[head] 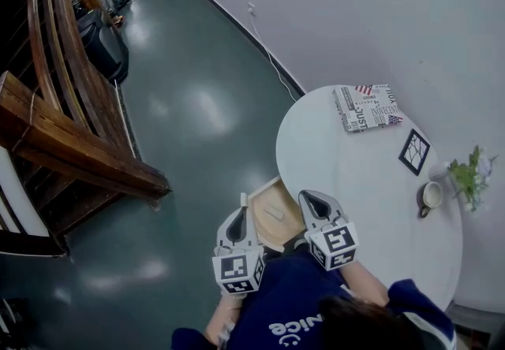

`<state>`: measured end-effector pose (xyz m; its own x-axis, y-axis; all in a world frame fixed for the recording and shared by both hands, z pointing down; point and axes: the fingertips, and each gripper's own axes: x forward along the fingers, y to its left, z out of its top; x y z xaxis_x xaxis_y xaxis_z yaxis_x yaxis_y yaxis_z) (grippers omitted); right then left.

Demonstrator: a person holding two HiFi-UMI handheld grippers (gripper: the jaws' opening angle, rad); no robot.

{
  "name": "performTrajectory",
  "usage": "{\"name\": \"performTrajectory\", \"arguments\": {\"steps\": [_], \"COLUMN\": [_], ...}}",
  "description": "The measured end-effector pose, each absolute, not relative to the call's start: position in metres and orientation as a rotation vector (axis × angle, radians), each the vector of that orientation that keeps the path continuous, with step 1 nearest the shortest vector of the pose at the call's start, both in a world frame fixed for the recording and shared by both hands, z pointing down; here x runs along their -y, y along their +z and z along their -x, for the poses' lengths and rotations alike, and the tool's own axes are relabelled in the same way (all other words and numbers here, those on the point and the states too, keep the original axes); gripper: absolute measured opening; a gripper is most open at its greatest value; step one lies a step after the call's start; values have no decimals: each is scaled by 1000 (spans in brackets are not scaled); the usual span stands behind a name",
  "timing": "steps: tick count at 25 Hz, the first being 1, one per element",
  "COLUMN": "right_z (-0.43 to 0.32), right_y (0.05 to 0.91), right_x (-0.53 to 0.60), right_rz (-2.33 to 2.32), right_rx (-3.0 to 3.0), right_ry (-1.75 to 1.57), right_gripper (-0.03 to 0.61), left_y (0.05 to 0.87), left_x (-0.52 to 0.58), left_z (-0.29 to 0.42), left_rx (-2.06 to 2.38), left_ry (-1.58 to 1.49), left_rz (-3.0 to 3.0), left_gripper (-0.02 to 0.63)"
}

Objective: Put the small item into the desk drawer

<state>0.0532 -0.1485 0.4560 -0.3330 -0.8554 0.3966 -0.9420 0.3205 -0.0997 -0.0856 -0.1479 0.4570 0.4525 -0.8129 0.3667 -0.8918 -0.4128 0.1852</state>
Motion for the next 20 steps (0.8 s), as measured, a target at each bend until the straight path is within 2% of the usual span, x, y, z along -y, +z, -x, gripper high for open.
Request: {"name": "performTrajectory", "arguments": {"steps": [20], "right_z": [-51], "right_y": [461], "right_x": [151], "right_rz": [-1648], "right_rx": [2267], "right_ry": [453], "right_gripper": [6], "left_y": [458], "left_x": [154], "left_z": [92], "left_rx": [1432], "left_ry": [324], "left_rz": [-2374], "left_gripper": [5]}}
